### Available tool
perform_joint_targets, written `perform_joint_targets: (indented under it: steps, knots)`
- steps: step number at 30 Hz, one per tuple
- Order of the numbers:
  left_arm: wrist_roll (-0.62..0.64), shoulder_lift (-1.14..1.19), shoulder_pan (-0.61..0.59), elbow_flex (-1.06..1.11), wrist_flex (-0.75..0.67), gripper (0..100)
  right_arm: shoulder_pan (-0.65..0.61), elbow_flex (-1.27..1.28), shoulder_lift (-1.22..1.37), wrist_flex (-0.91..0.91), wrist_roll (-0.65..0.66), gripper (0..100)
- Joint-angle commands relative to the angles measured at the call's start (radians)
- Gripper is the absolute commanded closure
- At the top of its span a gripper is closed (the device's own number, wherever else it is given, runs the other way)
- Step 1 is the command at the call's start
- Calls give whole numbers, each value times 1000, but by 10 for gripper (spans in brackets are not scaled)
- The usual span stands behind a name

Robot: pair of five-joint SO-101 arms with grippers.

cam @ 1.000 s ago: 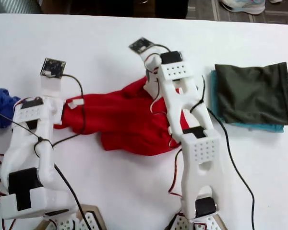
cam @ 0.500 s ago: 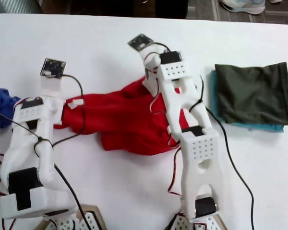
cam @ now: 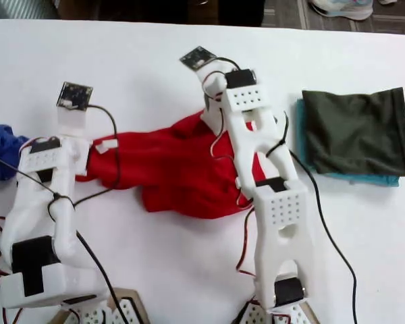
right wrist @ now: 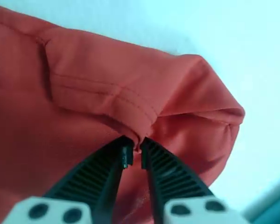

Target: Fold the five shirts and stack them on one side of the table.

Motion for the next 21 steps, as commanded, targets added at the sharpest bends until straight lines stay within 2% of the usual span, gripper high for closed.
perform_joint_targets:
  steps: [1,11,21]
  knots:
    - [12,-6,-9,-12,-17,974,2,-41,-8,2,3,895]
    - [12,-6,-11,-12,-17,974,2,-64,88,-15,3,896]
    - [12,-6,-11,-12,-17,974,41,-215,90,41,5,895]
